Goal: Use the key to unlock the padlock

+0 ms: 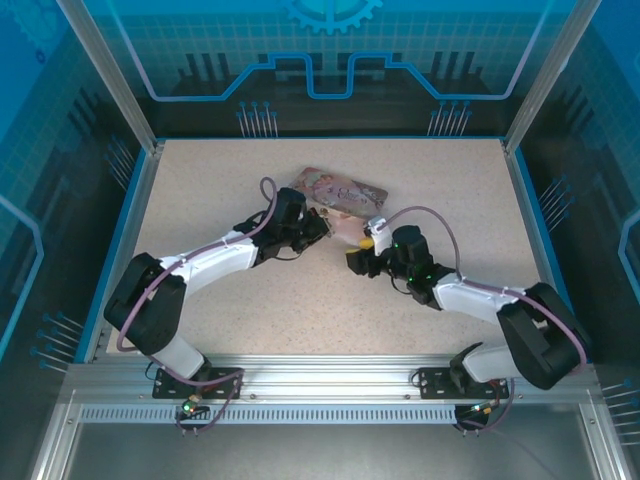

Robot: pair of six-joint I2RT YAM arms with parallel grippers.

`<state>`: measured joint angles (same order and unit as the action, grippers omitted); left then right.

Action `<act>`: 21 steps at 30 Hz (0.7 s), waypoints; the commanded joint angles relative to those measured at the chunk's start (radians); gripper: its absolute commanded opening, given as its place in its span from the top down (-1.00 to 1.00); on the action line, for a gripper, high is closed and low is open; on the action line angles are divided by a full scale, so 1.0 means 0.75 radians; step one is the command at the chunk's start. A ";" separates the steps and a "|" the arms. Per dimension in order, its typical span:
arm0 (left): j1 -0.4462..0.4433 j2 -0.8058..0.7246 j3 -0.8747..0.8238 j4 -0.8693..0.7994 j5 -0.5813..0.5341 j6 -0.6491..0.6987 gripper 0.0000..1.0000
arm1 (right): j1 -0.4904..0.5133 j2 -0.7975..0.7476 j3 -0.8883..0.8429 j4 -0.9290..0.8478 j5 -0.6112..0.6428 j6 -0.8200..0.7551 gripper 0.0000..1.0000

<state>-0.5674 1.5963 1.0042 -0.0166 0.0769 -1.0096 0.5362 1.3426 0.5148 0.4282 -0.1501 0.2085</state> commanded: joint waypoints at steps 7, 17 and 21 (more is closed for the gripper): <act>0.040 0.009 -0.133 -0.004 -0.092 0.156 1.00 | -0.059 -0.106 0.254 -0.505 0.186 0.052 -0.33; 0.071 0.073 -0.207 0.030 -0.095 0.200 1.00 | -0.018 0.272 0.767 -0.939 0.449 0.142 -0.54; 0.071 0.086 -0.207 0.004 -0.137 0.225 1.00 | -0.006 0.396 0.866 -0.984 0.505 0.163 -0.60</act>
<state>-0.5198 1.6436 0.8612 -0.0162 0.0151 -0.8791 0.5167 1.5906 1.1160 -0.1978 0.1558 0.3023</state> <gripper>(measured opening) 0.053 0.797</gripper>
